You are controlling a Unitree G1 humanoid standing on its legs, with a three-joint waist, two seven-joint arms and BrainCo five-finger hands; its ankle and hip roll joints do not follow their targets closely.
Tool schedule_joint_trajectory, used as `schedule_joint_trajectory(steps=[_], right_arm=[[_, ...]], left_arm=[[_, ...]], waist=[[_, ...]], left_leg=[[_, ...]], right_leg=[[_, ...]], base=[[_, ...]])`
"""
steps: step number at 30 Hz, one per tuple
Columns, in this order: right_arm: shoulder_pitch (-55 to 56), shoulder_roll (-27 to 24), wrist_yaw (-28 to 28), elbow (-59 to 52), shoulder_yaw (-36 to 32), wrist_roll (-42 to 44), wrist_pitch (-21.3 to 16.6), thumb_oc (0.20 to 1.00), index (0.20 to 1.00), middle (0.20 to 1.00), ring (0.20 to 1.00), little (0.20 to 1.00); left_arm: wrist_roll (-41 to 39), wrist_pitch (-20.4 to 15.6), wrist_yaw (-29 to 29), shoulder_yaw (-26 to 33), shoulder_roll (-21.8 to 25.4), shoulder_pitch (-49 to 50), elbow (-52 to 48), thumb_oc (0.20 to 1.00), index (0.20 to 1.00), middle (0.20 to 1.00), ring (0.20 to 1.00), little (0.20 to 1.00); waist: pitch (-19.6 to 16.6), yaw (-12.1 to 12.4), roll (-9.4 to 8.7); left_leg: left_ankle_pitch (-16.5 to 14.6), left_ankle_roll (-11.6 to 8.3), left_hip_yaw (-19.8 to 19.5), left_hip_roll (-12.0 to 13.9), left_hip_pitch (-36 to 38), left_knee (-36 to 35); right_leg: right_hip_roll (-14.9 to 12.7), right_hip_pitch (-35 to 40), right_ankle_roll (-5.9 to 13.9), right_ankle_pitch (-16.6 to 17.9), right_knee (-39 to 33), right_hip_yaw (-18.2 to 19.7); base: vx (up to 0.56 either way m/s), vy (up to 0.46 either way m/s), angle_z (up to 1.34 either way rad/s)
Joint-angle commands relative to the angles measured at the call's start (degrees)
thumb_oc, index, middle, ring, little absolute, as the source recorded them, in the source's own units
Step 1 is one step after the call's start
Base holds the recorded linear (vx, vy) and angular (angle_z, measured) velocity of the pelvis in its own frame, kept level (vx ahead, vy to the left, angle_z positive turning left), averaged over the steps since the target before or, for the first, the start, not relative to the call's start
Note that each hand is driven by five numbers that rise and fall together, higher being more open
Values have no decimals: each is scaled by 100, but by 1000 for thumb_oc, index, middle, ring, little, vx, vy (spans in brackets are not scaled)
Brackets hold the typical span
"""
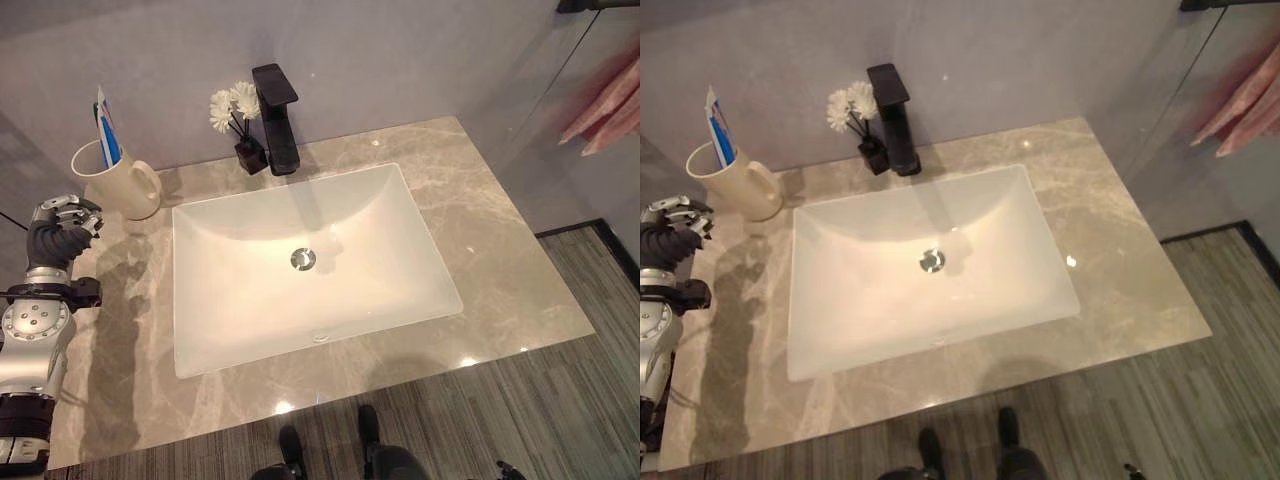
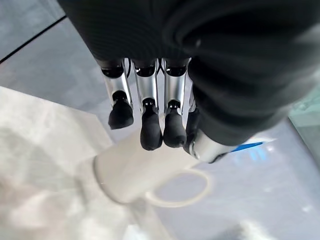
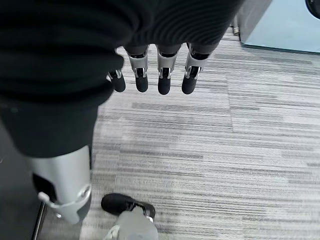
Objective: Put brush and paste in cup on sink, flatten towel.
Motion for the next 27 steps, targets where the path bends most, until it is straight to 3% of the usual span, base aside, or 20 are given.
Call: schedule_joint_trajectory(steps=[1,16,27], right_arm=[[-44,99,34,110,322,154,-29,1000,1000,1000,1000,1000],[-277,46,52,155,672,360,-65,1000,1000,1000,1000,1000],[-334,77,74,123,812,498,-68,1000,1000,1000,1000,1000]], left_arm=[[-110,-68,98,26,505,-440,330,200,200,200,200,200],[-236,192,100,-1019,769,-2359,2491,200,200,200,200,200],[-400,245,86,-1484,650,-3099,2873,200,200,200,200,200]], waist=[[-216,-178,-467],[70,-281,-606],[167,-326,-629]], left_leg=[[251,-192,-17,190,-304,12],[431,-261,29,328,-636,12],[452,-285,43,372,-770,12]], right_leg=[[-953,-155,652,813,-12,87],[-841,-587,610,911,-12,123],[-803,-759,603,941,-12,162]], base=[[-12,-18,-11],[-10,-8,-2],[10,-3,-3]])
